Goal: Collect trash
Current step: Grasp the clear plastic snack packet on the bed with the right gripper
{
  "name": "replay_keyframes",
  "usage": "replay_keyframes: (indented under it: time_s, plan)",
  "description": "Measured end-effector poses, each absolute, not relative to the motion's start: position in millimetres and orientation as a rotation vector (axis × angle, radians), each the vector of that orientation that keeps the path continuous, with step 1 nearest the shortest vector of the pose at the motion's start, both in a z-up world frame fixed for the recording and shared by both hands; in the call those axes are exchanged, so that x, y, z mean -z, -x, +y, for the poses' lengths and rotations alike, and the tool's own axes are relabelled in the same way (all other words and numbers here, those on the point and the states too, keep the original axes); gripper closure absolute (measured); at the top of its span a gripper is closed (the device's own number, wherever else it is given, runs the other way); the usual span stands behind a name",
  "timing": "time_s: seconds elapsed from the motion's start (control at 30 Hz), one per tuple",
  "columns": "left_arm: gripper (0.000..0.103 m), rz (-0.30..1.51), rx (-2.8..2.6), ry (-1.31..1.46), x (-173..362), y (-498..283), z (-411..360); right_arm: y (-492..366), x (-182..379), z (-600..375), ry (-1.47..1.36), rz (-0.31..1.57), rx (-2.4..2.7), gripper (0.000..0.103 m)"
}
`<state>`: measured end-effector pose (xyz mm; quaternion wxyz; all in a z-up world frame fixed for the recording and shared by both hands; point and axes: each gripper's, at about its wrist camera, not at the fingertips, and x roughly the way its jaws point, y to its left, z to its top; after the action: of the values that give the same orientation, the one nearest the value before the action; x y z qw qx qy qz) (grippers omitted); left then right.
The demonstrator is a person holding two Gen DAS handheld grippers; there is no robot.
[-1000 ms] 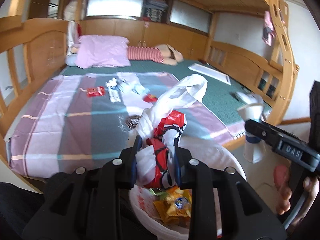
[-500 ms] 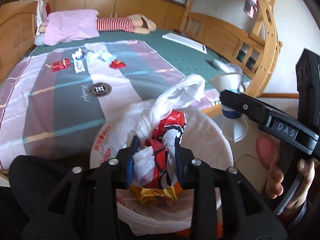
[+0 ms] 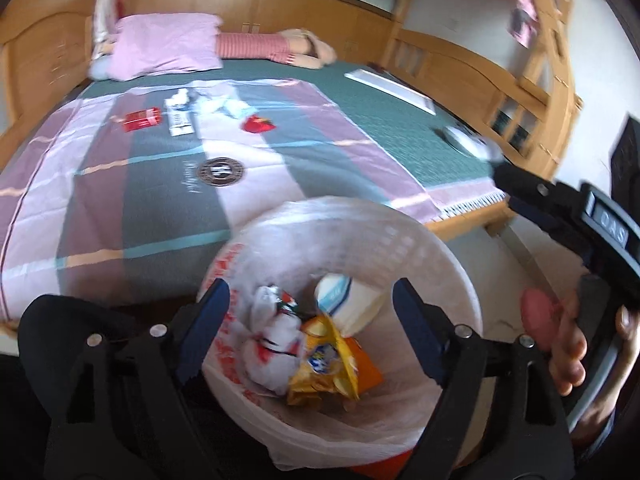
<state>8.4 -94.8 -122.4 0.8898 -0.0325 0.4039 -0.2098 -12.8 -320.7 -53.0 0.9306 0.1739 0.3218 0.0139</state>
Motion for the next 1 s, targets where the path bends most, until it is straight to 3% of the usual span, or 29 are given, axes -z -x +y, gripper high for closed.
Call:
replay_keyframes:
  time_s: [0.47,0.73,1.0]
  plan:
    - [0.015,0.784,0.173,0.305,120.4,-55.2,10.9,-111.3,33.5,-251.2,-0.312,0.737,-0.193,0.016]
    - [0.009,0.749,-0.056,0.340,113.9,-173.3,103.3,-298.7,48.3,-186.0,-0.223,0.789,-0.246,0.015]
    - [0.007,0.809,-0.184,0.279,158.3,-277.1,170.8,-517.1,134.0,-139.9,-0.269,0.951,-0.100,0.015]
